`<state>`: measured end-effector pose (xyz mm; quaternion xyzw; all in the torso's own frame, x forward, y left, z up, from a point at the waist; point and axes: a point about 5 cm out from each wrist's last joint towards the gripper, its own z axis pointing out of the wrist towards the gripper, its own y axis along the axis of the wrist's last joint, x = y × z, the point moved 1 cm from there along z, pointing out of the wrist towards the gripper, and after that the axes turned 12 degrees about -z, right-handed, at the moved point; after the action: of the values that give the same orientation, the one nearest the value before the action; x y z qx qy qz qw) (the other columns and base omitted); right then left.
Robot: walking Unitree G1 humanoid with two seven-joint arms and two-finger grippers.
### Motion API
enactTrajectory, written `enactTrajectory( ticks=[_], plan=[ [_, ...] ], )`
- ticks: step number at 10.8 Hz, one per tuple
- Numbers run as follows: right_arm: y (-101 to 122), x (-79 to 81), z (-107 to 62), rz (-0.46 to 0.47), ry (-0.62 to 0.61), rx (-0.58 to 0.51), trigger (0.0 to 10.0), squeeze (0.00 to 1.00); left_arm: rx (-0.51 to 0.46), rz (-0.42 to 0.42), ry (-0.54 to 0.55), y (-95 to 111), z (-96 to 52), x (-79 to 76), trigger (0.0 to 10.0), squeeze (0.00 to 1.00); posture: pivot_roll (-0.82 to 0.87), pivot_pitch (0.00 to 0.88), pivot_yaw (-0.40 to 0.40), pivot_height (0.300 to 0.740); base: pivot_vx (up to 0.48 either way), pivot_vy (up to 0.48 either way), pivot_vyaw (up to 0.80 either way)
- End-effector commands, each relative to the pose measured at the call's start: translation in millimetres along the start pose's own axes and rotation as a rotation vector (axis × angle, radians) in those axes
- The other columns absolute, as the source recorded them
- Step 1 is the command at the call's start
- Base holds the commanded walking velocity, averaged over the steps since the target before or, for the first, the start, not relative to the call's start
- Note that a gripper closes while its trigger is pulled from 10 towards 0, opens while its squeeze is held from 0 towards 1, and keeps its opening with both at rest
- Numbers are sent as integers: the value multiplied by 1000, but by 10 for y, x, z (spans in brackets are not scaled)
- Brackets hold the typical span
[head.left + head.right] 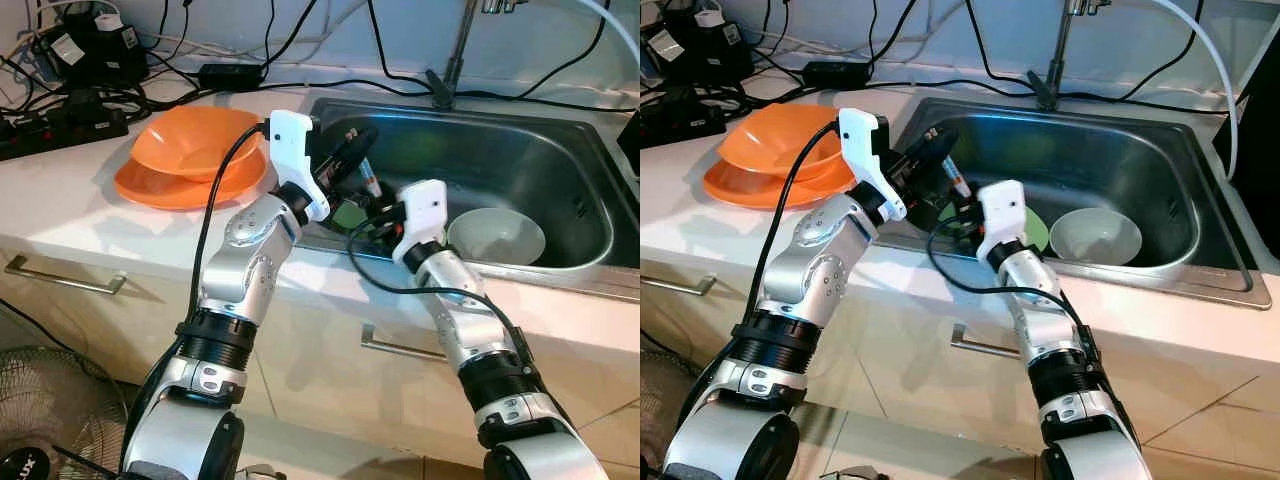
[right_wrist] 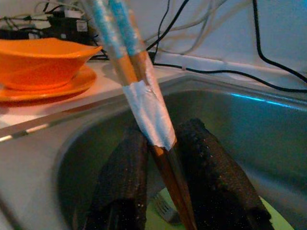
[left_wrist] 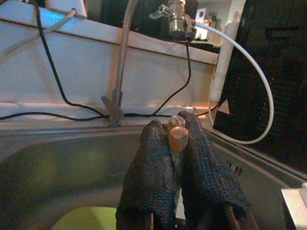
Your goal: Kitchen organization
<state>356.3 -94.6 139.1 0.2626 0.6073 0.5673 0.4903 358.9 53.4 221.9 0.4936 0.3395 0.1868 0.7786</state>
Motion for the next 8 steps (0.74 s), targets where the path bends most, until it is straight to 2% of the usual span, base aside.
enactTrajectory(
  ticks=[1, 2, 6, 8],
  plan=[
    [3, -70, 16, 17, -32, 1, 0, 0, -20, 0, 13, 57, -24, 36, 10000, 471, 54, 0, 23, 740, 0, 0, 0],
    [0, -74, 15, 16, -34, 2, 0, 0, -28, -7, 24, 59, -23, 47, 10000, 1000, 53, 0, 23, 740, 0, 0, 0],
    [-24, -91, 30, 22, -45, 12, 0, 0, -40, -20, 24, 85, -57, 56, 10000, 1000, 63, 0, 17, 740, 0, 0, 0],
    [-34, -190, 58, 15, -80, 27, 0, 0, -9, 0, 53, 38, -162, 143, 10000, 1000, 66, 0, 15, 740, 0, 0, 0]
  ],
)
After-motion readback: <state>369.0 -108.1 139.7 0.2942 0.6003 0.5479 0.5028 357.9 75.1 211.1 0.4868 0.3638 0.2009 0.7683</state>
